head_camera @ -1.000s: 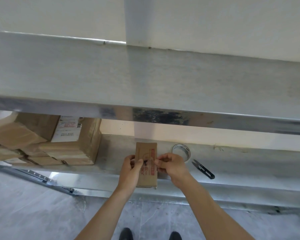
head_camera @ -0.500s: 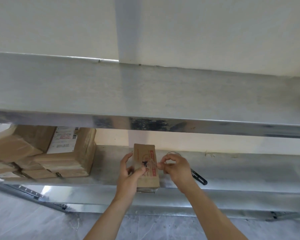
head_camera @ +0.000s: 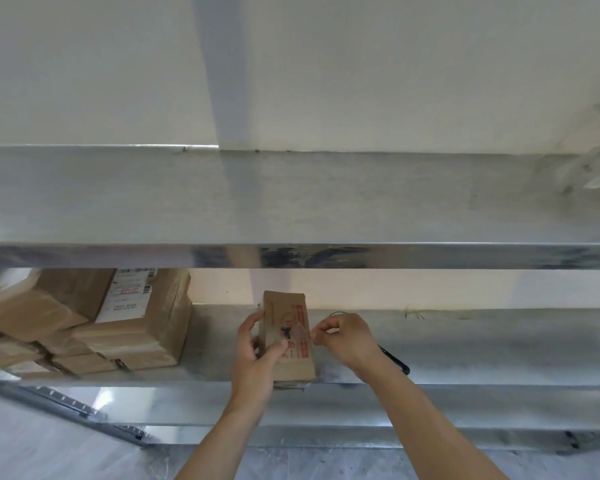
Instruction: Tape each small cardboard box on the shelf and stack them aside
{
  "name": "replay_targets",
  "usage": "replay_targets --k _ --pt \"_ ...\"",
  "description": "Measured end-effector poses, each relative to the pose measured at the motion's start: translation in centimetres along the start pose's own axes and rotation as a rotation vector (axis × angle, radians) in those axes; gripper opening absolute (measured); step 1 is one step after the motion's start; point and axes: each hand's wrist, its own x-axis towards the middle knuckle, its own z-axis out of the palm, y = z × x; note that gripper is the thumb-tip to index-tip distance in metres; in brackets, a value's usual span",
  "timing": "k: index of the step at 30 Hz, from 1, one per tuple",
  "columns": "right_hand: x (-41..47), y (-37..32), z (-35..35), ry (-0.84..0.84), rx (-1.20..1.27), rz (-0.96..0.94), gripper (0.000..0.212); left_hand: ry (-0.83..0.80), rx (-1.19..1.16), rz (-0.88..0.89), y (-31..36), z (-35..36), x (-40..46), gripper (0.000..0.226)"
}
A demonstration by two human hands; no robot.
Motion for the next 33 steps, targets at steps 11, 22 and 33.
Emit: replay_targets --k 11,22,33 --pt "-2.8 2.9 -1.4 0.074 0.235 -0.051 0.026 0.047 0.048 0.070 -0.3 3.9 -2.2 0.047" --pt "-6.6 5.3 -3.6 0.000 0.452 -0.113 0.031 0.044 0.023 0.066 -0.6 8.5 -5.1 0.054" --pt "-16.5 9.1 -13.6 0.503 0.500 0.065 0.041 -0.421 -0.035 0.072 -1.0 19.8 -11.9 0.044"
